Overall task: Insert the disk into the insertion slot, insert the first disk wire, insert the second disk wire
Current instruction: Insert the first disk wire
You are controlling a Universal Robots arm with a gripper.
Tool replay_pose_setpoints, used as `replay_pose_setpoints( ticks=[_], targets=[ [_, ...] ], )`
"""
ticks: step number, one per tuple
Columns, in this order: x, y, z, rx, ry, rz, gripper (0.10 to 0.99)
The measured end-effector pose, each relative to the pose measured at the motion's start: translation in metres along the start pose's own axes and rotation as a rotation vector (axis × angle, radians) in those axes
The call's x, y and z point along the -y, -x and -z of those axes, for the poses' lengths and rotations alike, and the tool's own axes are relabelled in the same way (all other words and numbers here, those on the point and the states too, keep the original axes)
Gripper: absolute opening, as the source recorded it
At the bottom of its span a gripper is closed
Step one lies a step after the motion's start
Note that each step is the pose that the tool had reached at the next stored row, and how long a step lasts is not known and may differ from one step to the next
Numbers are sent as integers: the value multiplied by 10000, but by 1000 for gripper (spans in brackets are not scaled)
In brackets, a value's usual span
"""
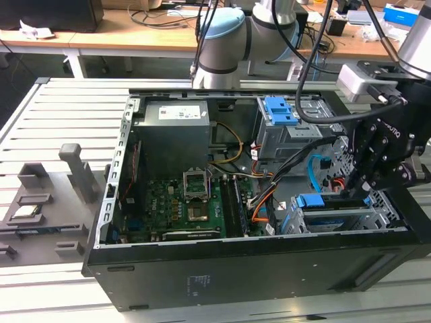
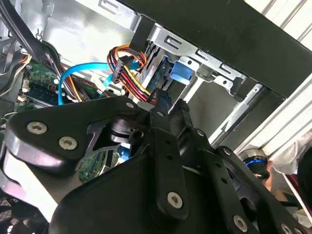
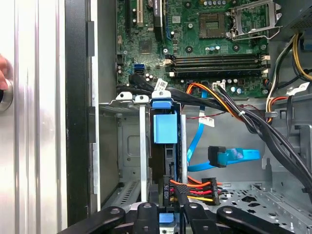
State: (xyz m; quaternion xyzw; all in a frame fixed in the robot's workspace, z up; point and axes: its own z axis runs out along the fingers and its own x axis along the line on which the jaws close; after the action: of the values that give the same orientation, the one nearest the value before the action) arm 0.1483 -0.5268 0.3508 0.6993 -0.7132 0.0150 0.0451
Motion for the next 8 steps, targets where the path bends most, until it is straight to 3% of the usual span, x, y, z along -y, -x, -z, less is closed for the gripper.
replay_pose_setpoints(
  ticks=[4, 6, 8],
  targets=[
    [0, 0, 0, 1, 0, 0, 251],
    [0, 0, 0, 1, 0, 0, 161],
    [0, -1, 0, 1, 0, 0, 161]
  ],
)
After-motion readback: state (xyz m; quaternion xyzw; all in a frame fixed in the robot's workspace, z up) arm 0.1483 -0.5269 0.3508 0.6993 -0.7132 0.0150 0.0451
